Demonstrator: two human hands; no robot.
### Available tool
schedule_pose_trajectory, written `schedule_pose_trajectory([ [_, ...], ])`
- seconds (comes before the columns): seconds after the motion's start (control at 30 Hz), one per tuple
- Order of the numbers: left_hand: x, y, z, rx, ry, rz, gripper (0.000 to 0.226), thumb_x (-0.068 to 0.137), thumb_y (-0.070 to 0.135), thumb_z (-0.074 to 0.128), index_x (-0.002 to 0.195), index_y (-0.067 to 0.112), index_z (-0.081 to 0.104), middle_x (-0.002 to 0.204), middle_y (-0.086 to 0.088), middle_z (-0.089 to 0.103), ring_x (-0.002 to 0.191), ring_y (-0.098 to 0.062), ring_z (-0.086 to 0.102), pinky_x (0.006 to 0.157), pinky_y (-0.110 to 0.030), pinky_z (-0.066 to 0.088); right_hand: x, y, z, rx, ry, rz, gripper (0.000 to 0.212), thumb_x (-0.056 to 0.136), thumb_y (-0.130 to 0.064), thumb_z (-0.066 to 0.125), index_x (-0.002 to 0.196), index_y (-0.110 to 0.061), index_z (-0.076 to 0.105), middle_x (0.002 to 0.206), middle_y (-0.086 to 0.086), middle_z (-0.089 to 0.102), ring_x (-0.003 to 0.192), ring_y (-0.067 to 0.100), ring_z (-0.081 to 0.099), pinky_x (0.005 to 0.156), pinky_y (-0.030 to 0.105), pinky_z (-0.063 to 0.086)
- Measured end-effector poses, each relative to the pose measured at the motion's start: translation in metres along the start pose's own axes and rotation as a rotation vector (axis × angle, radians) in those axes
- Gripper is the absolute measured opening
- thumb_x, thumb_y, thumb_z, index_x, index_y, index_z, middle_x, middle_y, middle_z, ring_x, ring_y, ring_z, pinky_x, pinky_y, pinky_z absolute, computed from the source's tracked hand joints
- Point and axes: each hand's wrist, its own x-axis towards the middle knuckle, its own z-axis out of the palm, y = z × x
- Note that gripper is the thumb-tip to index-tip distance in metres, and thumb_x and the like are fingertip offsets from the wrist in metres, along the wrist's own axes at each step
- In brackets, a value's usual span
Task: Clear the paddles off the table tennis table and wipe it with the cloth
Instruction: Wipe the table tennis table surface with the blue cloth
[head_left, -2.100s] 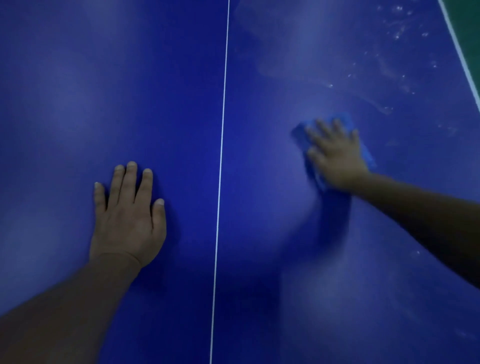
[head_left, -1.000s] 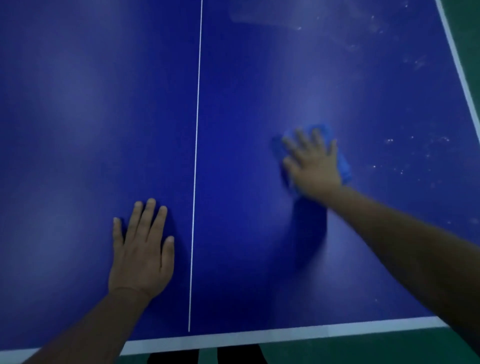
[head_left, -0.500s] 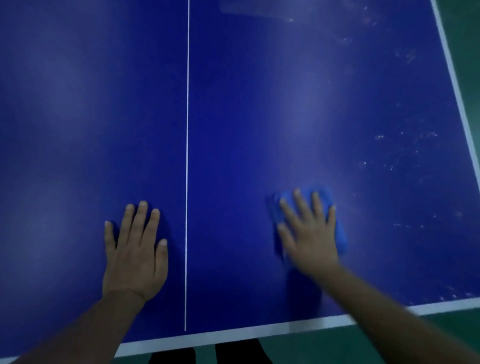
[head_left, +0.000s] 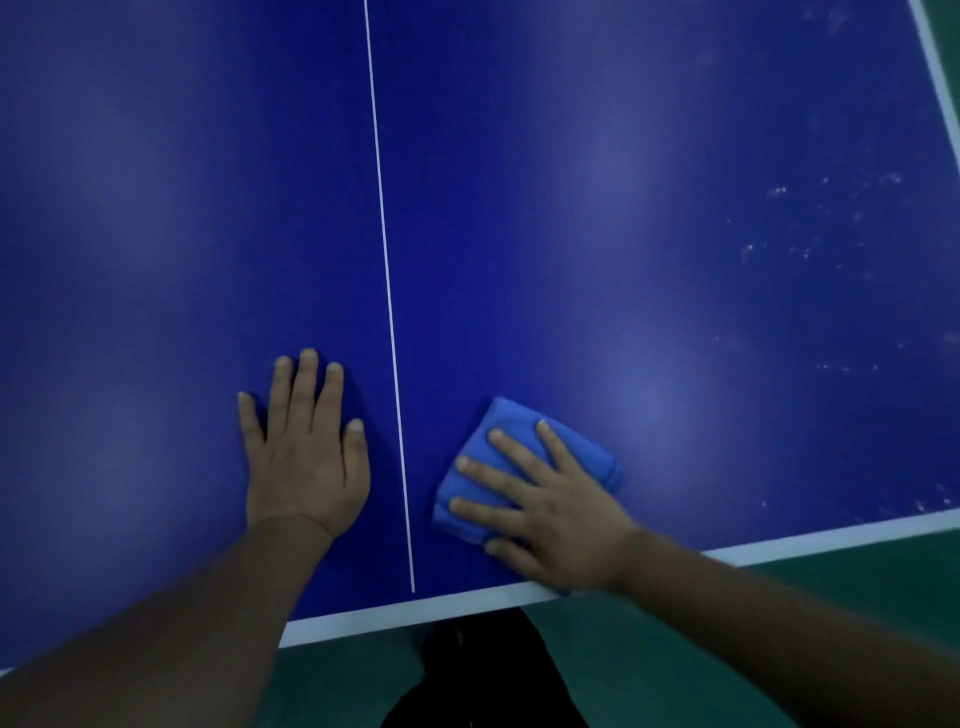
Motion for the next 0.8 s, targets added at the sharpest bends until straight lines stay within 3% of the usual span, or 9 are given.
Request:
schedule_pose_trajectory([
  [0.07,0.000,0.000,0.000,-0.001,0.004,-0.004,0.066,0.098,0.044,0.016,0.157,0.014,0.023,0.168,-0.004,0.010,0.155,-0.020,-0.004,0.123,-0.056,-0.003,0.001,0.040,-0.008,-0.054,0.007,0.052,0.054,0.099,-0.053,0.041,0.150,-0.037,0.041,0.162,0.001,0.032,0.150,0.039,0.023,0.115,0.069,0.015],
  [0.13,0.000,0.002,-0.001,-0.010,0.008,0.001,0.067,0.098,0.044,0.014,0.158,0.015,0.021,0.168,-0.004,0.008,0.155,-0.019,-0.005,0.123,-0.055,-0.006,0.022,0.081,-0.023,-0.042,0.057,0.376,0.058,0.097,-0.054,0.037,0.151,-0.034,0.041,0.161,0.003,0.034,0.149,0.040,0.025,0.112,0.073,0.020],
  [0.23,0.000,0.001,-0.002,-0.021,0.023,0.002,0.067,0.098,0.045,0.012,0.158,0.016,0.020,0.168,-0.003,0.008,0.155,-0.019,-0.005,0.123,-0.054,-0.006,0.070,0.116,-0.039,0.073,0.146,0.904,0.058,0.101,-0.056,0.028,0.157,-0.041,0.022,0.168,-0.005,0.014,0.154,0.032,0.004,0.118,0.068,0.003],
  [0.3,0.000,0.002,-0.003,-0.019,0.027,0.008,0.067,0.097,0.044,0.012,0.158,0.016,0.021,0.168,-0.003,0.009,0.155,-0.020,-0.004,0.123,-0.056,-0.004,0.107,0.103,-0.042,0.112,0.166,1.062,0.057,0.102,-0.055,0.027,0.157,-0.044,0.016,0.169,-0.008,0.007,0.154,0.031,-0.002,0.118,0.068,-0.002],
  [0.37,-0.001,0.001,-0.004,-0.031,0.040,0.009,0.068,0.097,0.044,0.011,0.158,0.016,0.022,0.168,-0.003,0.010,0.155,-0.020,-0.002,0.123,-0.056,-0.003,0.128,0.061,-0.032,0.065,0.172,0.961,0.058,0.101,-0.054,0.029,0.156,-0.044,0.018,0.168,-0.005,0.010,0.154,0.033,0.001,0.116,0.070,0.001],
  [0.5,0.002,0.000,-0.001,-0.051,0.053,0.022,0.070,0.096,0.046,0.010,0.157,0.015,0.024,0.168,-0.005,0.012,0.155,-0.022,0.000,0.122,-0.057,-0.003,0.060,-0.064,0.006,0.032,0.152,0.367,0.053,0.100,-0.052,0.035,0.152,-0.040,0.036,0.164,-0.001,0.027,0.152,0.038,0.016,0.116,0.070,0.008],
  [0.57,0.001,-0.001,0.000,-0.051,0.061,0.024,0.069,0.097,0.046,0.011,0.157,0.014,0.024,0.167,-0.005,0.012,0.155,-0.023,0.000,0.122,-0.057,-0.003,0.000,-0.072,0.017,0.037,0.137,0.337,0.051,0.100,-0.052,0.041,0.149,-0.040,0.042,0.161,-0.002,0.034,0.149,0.038,0.025,0.117,0.068,0.012],
  [0.63,0.000,0.000,-0.001,-0.044,0.058,0.026,0.068,0.097,0.046,0.012,0.157,0.015,0.023,0.167,-0.006,0.012,0.155,-0.023,-0.001,0.122,-0.058,-0.003,-0.039,-0.038,0.016,-0.003,0.123,0.537,0.055,0.097,-0.053,0.039,0.149,-0.038,0.043,0.160,0.000,0.036,0.148,0.039,0.027,0.114,0.071,0.019],
  [0.8,0.000,-0.001,-0.001,-0.043,0.047,0.028,0.061,0.102,0.040,0.022,0.158,0.014,0.022,0.168,-0.006,0.010,0.155,-0.024,-0.002,0.122,-0.059,-0.003,-0.059,0.052,-0.006,0.189,0.200,1.473,0.058,0.101,-0.055,0.022,0.158,-0.043,0.014,0.169,-0.007,0.005,0.155,0.029,-0.002,0.120,0.064,-0.001],
])
